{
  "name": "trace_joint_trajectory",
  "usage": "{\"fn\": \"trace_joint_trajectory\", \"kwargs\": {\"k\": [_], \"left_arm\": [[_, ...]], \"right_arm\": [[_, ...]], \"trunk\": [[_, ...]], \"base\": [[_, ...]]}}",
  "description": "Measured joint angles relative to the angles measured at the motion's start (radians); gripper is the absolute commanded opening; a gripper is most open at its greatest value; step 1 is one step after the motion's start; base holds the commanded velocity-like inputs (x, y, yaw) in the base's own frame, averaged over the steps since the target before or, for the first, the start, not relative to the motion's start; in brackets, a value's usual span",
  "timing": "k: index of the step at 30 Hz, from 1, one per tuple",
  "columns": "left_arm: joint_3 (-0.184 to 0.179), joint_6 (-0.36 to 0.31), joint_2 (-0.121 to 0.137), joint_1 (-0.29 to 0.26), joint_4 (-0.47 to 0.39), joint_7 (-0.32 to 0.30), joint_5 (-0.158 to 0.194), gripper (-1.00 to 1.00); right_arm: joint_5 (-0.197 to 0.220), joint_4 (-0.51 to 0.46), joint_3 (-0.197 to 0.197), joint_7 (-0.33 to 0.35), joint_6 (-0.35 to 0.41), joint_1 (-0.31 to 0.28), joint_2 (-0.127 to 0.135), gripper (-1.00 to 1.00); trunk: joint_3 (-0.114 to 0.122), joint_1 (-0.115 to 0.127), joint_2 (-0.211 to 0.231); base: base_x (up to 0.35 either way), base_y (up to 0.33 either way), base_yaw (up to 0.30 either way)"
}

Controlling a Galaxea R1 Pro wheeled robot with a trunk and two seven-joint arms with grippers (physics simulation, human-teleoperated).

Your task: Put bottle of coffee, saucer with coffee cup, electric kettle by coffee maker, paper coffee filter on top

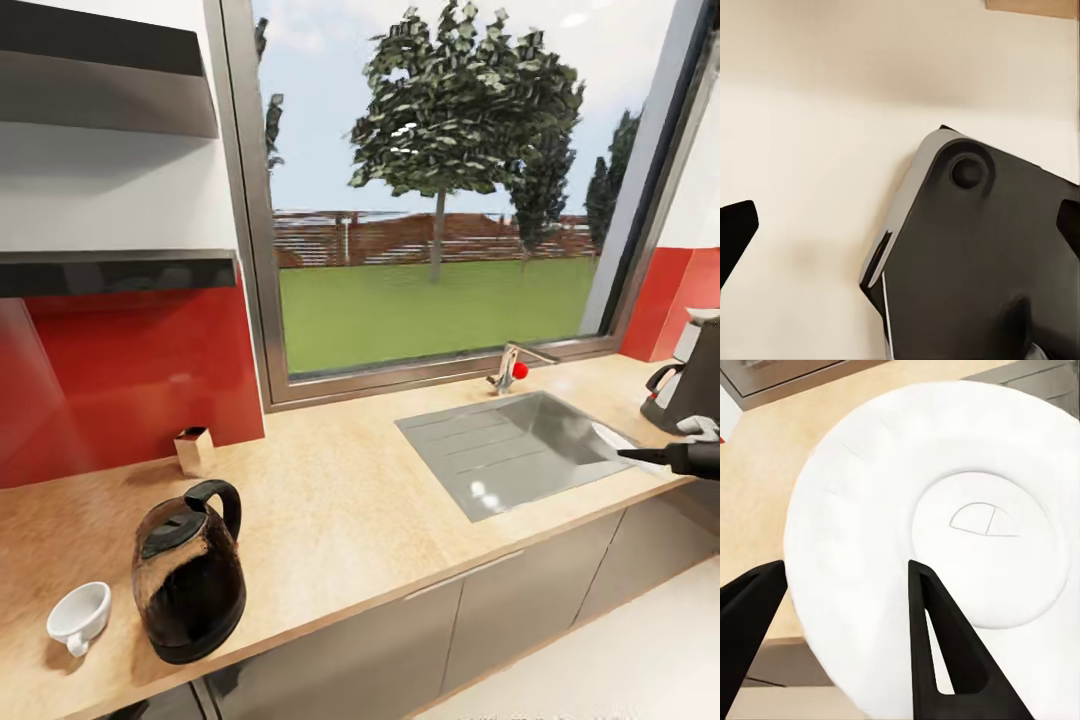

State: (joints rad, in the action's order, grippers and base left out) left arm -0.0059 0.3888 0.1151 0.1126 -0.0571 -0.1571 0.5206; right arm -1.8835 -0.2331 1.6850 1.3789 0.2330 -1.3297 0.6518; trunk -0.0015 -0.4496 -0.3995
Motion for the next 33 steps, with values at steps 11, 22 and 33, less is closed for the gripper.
{"fn": "trace_joint_trajectory", "kwargs": {"k": [11, 22, 33], "left_arm": [[-0.004, 0.001, 0.001, 0.000, 0.000, 0.000, -0.005, 1.00], [-0.007, 0.002, -0.003, 0.000, 0.000, 0.000, -0.012, 1.00], [-0.009, 0.021, -0.001, 0.000, 0.000, 0.000, -0.013, 1.00]], "right_arm": [[-0.002, -0.156, 0.139, -0.015, -0.010, 0.018, -0.003, -1.00], [-0.008, -0.314, 0.268, -0.004, -0.080, 0.092, 0.006, -1.00], [-0.010, -0.333, 0.283, -0.009, -0.101, 0.151, -0.004, -1.00]], "trunk": [[0.003, 0.000, 0.000], [0.003, 0.000, 0.000], [0.003, 0.000, 0.000]], "base": [[0.000, 0.000, -0.043], [0.000, 0.000, 0.000], [0.000, 0.000, 0.000]]}}
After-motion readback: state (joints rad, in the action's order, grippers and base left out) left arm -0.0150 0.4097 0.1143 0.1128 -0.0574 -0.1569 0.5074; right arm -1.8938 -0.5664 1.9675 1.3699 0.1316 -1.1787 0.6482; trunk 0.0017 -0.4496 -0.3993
